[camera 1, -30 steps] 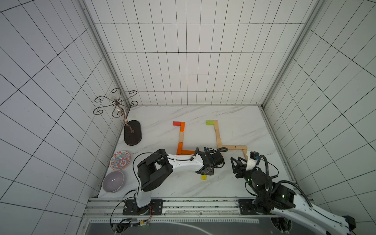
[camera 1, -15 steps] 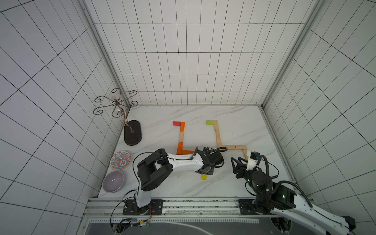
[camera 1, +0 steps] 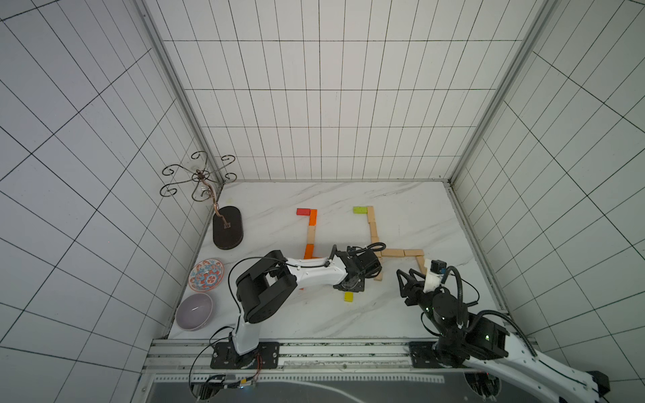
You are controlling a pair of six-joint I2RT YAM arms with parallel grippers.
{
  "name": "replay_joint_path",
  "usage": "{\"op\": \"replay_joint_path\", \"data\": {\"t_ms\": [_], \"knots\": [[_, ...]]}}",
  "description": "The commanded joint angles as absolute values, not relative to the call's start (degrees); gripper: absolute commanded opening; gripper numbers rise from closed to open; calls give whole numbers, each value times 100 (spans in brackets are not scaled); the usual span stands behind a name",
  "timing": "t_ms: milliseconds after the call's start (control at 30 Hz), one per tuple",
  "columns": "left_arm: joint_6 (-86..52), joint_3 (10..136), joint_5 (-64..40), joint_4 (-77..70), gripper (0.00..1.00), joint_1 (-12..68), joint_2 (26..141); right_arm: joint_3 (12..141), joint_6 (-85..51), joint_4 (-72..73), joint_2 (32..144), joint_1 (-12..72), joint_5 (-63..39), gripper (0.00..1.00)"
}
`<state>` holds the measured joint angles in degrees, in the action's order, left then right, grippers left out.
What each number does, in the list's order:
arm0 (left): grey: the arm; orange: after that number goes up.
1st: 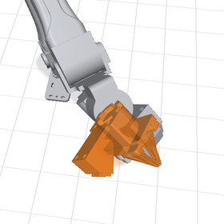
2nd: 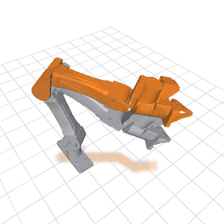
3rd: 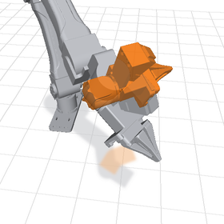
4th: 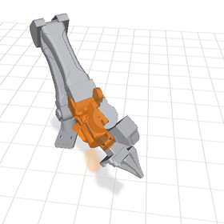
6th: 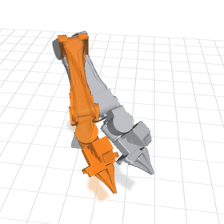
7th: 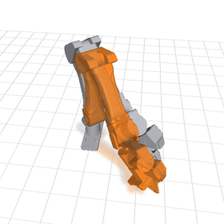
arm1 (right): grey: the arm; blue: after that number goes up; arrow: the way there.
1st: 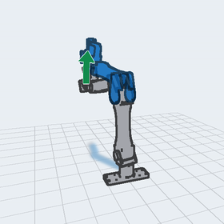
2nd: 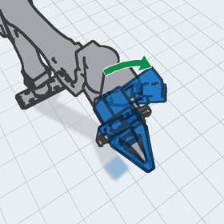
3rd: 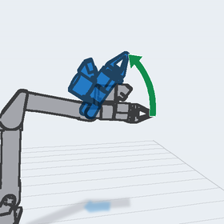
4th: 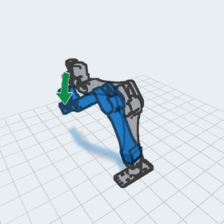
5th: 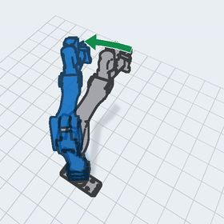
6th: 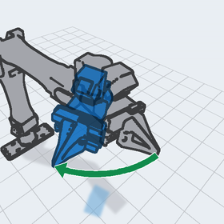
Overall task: Assemble a giraffe with building blocks
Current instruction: Assemble the building block at the center of the board.
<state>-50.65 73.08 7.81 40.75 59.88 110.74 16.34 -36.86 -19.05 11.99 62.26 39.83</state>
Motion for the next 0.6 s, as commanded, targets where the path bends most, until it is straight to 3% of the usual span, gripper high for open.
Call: {"op": "replay_joint_path", "data": {"t_ms": [0, 567], "knots": [[-5005, 7276, 716, 4077, 20, 5872, 11449, 1723, -3683, -1946, 1099, 6258, 4123, 52], [-4885, 7418, 659, 4060, 22, 5695, 11696, 1688, -3674, -1919, 1101, 6258, 4178, 52]]}}
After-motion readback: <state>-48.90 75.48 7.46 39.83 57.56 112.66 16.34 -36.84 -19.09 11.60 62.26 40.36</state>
